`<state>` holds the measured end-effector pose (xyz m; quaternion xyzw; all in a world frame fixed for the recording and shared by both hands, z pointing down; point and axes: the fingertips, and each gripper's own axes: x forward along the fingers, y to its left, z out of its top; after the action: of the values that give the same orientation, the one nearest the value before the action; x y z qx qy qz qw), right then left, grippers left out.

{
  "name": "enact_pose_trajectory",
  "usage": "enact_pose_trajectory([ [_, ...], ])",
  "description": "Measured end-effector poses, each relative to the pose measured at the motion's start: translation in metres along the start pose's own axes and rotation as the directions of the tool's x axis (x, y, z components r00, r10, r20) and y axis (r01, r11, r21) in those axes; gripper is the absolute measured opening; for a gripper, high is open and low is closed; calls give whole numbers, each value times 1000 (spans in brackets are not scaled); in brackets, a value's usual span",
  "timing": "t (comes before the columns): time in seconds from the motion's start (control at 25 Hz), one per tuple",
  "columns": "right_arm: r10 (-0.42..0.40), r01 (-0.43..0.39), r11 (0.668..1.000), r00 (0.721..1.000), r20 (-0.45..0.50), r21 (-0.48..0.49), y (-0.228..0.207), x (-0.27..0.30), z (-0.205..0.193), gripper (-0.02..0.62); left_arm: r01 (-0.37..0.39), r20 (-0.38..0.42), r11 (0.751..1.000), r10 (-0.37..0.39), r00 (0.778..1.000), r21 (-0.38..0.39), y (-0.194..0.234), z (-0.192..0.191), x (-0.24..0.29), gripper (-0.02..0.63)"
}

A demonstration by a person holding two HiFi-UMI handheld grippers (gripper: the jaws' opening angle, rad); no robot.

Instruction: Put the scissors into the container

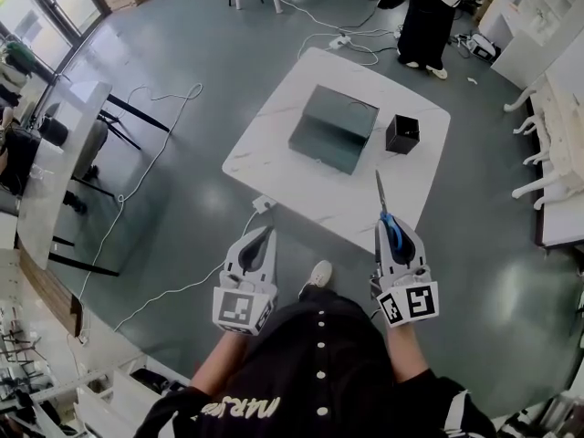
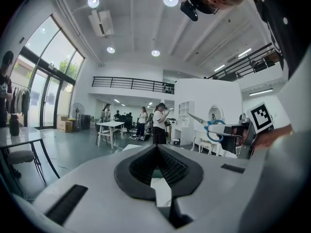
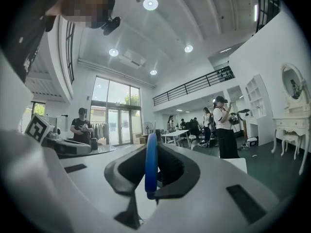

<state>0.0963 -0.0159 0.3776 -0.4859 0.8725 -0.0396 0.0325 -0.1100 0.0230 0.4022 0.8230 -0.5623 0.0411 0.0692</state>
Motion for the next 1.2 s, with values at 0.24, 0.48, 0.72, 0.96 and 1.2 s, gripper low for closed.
enact_pose_trajectory([
  [0.24, 11, -11, 1000, 1000, -4, 10, -23, 28, -3, 60, -14, -10, 1000, 14, 1000, 0, 9, 4, 32, 26],
  [0.48, 23, -23, 1000, 1000, -4, 15, -46, 52, -2, 60, -22, -5, 1000, 22, 1000, 0, 12, 11, 66, 26],
  [0.72, 50, -50, 999, 999, -15, 15, -62, 71, -3, 60, -43, -15, 999, 43, 999, -5, 14, 14, 89, 26],
  [0.96, 58, -57, 998, 998, -26, 24, -76, 87, -5, 60, -29, -44, 999, 28, 999, -20, 13, 9, 108, 26],
  [1.2, 57, -56, 998, 998, -41, 21, -84, 108, -13, 60, -22, -47, 999, 20, 999, -26, 28, 9, 132, 26],
])
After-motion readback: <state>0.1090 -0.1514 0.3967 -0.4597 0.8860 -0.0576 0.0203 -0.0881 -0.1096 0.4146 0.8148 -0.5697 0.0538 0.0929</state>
